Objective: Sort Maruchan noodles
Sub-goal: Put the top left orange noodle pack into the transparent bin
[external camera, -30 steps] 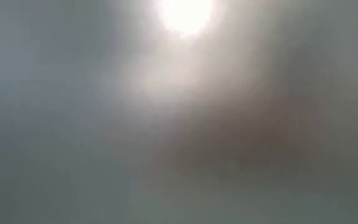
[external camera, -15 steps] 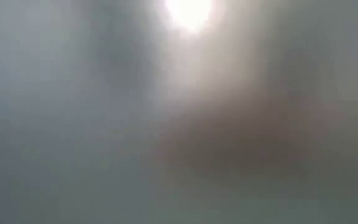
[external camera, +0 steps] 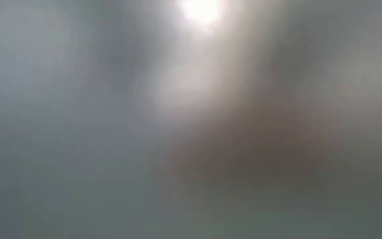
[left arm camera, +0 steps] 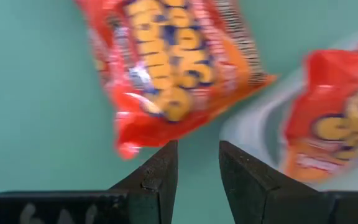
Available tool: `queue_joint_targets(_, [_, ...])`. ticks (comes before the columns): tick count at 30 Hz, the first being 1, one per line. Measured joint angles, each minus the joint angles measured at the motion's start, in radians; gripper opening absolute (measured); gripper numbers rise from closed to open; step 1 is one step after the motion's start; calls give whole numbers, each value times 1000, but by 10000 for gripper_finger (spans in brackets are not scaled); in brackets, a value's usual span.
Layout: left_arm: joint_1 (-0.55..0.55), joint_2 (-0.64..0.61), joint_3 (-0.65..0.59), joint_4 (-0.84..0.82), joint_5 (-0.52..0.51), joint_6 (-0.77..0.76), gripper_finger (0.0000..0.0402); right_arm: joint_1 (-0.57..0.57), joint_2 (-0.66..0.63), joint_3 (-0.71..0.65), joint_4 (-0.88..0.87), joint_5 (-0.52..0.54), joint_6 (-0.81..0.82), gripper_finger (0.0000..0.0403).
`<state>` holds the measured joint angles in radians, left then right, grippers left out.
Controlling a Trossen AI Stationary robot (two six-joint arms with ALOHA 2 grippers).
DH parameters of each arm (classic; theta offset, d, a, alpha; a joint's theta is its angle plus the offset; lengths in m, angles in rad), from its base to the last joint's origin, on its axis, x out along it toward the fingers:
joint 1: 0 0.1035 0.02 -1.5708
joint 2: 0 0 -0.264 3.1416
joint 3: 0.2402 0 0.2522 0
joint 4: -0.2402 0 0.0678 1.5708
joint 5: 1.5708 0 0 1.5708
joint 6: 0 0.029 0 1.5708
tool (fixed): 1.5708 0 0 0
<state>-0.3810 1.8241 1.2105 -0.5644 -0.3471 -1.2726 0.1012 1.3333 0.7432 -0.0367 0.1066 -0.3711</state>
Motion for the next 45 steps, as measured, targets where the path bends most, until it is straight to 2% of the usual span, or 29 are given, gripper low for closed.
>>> queue_joint_targets(6, [-11,12,8,68,36,67,100,-59,46,-1,23,1,50,139])
queue_joint_targets(16, [28,72,5,-76,22,57,100,-106,141,-2,109,-1,56,139])
queue_joint_targets(22, [85,109,5,-98,-40,85,100,-111,203,-2,174,-1,57,139])
queue_joint_targets(32, [188,112,13,-102,-242,207,100,-111,232,-2,175,-34,120,139])
queue_joint_targets(39, [219,107,104,-127,-212,338,100,-108,226,-2,173,-62,135,139])
queue_joint_targets(45, [162,106,233,-165,-127,392,100,-111,226,-2,175,-53,121,139])
